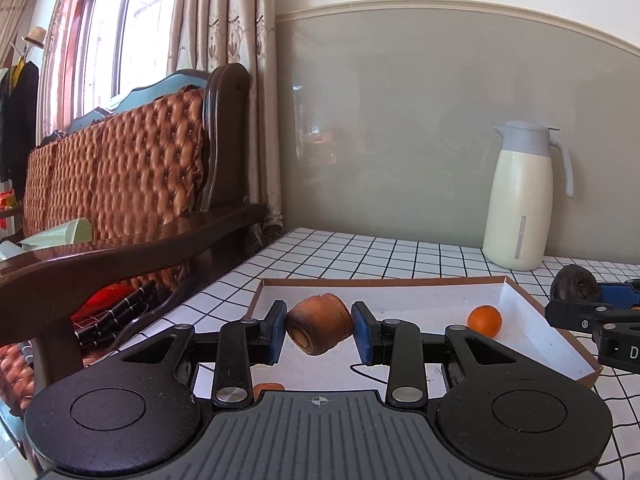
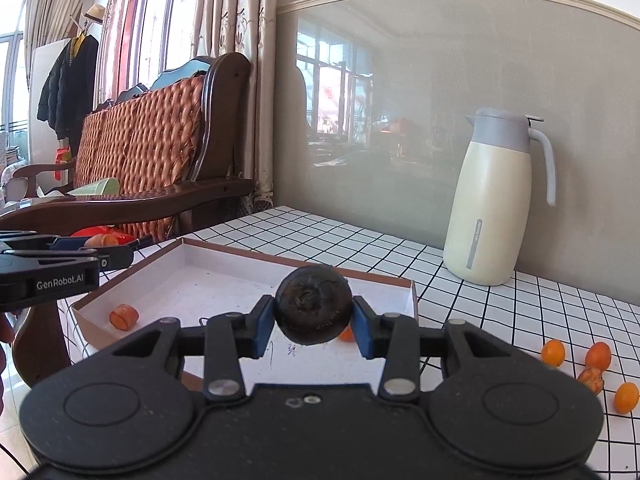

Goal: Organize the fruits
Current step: 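Carry both fruits over the white tray and open both tools to release them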

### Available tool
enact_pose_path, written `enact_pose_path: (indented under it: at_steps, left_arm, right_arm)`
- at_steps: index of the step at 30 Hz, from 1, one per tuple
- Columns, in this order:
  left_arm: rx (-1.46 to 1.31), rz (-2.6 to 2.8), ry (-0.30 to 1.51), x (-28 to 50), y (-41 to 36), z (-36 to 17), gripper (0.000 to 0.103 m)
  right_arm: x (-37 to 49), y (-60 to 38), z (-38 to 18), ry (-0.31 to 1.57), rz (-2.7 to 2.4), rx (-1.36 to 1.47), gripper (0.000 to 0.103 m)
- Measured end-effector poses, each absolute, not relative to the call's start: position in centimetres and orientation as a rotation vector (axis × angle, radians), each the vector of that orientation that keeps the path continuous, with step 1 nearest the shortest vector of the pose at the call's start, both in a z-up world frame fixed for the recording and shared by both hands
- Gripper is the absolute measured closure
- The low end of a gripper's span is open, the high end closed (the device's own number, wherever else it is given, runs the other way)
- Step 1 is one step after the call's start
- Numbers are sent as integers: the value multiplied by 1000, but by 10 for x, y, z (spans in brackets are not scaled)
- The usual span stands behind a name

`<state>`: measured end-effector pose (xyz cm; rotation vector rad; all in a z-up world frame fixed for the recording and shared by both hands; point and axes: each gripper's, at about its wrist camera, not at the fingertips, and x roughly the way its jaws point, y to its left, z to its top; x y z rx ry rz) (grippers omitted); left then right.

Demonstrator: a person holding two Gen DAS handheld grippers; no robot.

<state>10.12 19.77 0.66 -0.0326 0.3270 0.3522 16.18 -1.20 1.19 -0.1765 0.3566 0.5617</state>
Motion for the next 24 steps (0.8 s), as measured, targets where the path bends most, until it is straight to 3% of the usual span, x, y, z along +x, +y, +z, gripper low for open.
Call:
enact_pose_path:
  at_steps: [24]
  left_arm:
    - [-84,364,347,150,222,2,67]
  right_arm:
    - [211,2,14,357,533,-158,70]
